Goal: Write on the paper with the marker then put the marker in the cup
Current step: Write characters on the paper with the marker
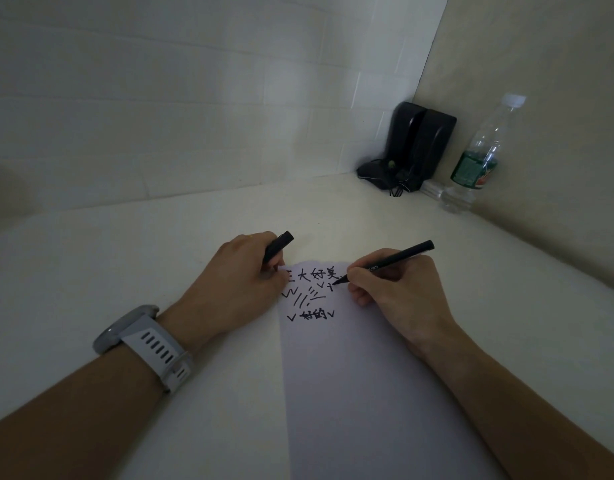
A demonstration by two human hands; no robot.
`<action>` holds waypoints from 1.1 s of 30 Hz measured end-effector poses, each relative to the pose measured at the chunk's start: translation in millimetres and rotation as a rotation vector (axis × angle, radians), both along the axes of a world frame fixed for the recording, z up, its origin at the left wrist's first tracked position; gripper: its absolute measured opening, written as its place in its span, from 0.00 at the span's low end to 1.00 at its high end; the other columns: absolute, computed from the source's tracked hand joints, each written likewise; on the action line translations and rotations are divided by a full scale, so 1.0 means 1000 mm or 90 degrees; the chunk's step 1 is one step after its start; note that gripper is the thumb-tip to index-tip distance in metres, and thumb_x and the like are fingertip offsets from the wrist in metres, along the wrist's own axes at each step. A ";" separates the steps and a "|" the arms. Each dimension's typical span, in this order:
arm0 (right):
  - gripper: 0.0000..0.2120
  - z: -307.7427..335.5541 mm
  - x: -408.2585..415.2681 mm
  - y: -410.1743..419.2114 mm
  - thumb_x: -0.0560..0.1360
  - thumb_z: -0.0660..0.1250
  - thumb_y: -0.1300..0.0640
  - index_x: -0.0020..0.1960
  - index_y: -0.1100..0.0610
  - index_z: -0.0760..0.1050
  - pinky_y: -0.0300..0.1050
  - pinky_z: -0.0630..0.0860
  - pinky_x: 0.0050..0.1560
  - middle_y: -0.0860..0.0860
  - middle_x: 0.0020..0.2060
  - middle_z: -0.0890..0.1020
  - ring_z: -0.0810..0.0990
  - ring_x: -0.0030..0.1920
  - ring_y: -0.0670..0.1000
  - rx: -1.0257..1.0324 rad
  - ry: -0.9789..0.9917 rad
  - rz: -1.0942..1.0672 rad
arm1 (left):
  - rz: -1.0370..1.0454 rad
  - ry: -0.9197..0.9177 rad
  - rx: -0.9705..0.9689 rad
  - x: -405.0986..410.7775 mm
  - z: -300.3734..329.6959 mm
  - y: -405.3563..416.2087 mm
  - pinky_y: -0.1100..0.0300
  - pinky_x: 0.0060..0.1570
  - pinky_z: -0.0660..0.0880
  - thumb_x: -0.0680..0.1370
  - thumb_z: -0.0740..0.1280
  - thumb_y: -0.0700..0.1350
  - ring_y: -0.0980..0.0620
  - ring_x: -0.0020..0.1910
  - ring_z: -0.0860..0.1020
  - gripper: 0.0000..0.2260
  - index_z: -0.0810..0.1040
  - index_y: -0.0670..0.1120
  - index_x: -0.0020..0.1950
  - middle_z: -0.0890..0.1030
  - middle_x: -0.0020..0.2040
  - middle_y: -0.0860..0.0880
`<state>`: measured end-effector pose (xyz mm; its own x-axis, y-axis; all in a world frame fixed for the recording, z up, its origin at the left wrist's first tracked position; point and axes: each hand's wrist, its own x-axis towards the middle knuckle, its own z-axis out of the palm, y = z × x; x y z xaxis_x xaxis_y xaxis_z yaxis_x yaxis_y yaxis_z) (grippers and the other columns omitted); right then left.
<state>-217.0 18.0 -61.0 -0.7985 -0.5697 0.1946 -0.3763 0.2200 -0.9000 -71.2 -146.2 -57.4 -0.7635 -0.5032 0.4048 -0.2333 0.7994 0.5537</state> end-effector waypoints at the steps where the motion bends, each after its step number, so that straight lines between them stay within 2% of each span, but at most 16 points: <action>1: 0.04 0.000 0.000 0.000 0.69 0.73 0.61 0.37 0.57 0.85 0.61 0.85 0.50 0.56 0.30 0.87 0.87 0.35 0.59 0.001 -0.001 -0.005 | 0.000 -0.001 0.000 0.000 0.000 0.000 0.59 0.40 0.71 0.74 0.68 0.41 0.45 0.41 0.77 0.08 0.70 0.40 0.40 0.80 0.40 0.48; 4: 0.03 0.000 0.001 0.000 0.68 0.73 0.61 0.37 0.57 0.85 0.61 0.85 0.48 0.56 0.30 0.87 0.86 0.32 0.56 0.006 -0.001 -0.005 | 0.001 -0.002 0.000 0.000 0.000 -0.001 0.58 0.41 0.72 0.74 0.69 0.42 0.45 0.41 0.77 0.09 0.71 0.40 0.41 0.80 0.40 0.48; 7: 0.03 0.001 0.001 0.001 0.69 0.73 0.62 0.37 0.58 0.85 0.61 0.86 0.47 0.56 0.30 0.87 0.86 0.33 0.61 0.005 -0.004 -0.004 | 0.002 -0.001 0.003 0.000 0.000 -0.001 0.57 0.41 0.72 0.74 0.68 0.42 0.45 0.40 0.77 0.09 0.70 0.40 0.40 0.80 0.39 0.47; 14: 0.03 0.001 0.001 0.001 0.69 0.73 0.61 0.37 0.58 0.85 0.60 0.86 0.45 0.57 0.30 0.87 0.86 0.35 0.63 0.006 0.004 0.006 | 0.001 -0.007 0.000 0.000 -0.002 -0.003 0.66 0.35 0.67 0.74 0.68 0.42 0.49 0.39 0.76 0.08 0.70 0.41 0.40 0.79 0.38 0.50; 18: 0.02 0.001 0.002 0.001 0.67 0.73 0.59 0.36 0.57 0.84 0.56 0.83 0.42 0.56 0.28 0.86 0.83 0.29 0.55 0.015 -0.002 0.010 | 0.002 -0.012 0.006 0.000 -0.002 -0.003 0.65 0.35 0.67 0.74 0.68 0.42 0.50 0.39 0.76 0.08 0.70 0.41 0.40 0.79 0.37 0.50; 21: 0.03 0.001 0.002 0.000 0.65 0.72 0.56 0.36 0.54 0.84 0.58 0.84 0.41 0.55 0.28 0.86 0.82 0.30 0.52 0.026 -0.006 -0.006 | 0.001 -0.011 0.009 0.000 -0.001 -0.002 0.63 0.36 0.68 0.74 0.68 0.41 0.49 0.39 0.76 0.08 0.70 0.41 0.40 0.79 0.38 0.50; 24: 0.03 0.000 0.001 0.000 0.65 0.72 0.55 0.36 0.54 0.84 0.60 0.84 0.43 0.54 0.28 0.86 0.83 0.30 0.53 0.027 -0.002 -0.010 | -0.001 -0.014 0.014 0.000 -0.001 -0.002 0.63 0.36 0.68 0.74 0.68 0.41 0.50 0.39 0.76 0.09 0.69 0.42 0.39 0.79 0.38 0.51; 29: 0.04 0.001 -0.004 0.003 0.69 0.73 0.61 0.36 0.55 0.85 0.57 0.86 0.43 0.55 0.29 0.87 0.85 0.31 0.53 -0.004 -0.001 -0.030 | 0.004 -0.013 0.013 -0.001 -0.001 -0.001 0.65 0.36 0.67 0.74 0.68 0.41 0.50 0.39 0.76 0.10 0.68 0.43 0.38 0.79 0.38 0.51; 33: 0.04 0.000 -0.003 0.003 0.70 0.73 0.62 0.37 0.57 0.85 0.57 0.86 0.44 0.56 0.30 0.87 0.87 0.34 0.61 -0.001 0.001 -0.019 | 0.004 -0.014 0.015 0.000 -0.001 -0.001 0.63 0.36 0.68 0.74 0.68 0.41 0.50 0.39 0.76 0.09 0.69 0.43 0.38 0.79 0.37 0.51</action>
<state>-219.8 20.8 -60.6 -0.8145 -0.5460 0.1962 -0.3710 0.2301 -0.8997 -71.3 -147.7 -58.3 -0.7689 -0.5174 0.3755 -0.2507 0.7843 0.5674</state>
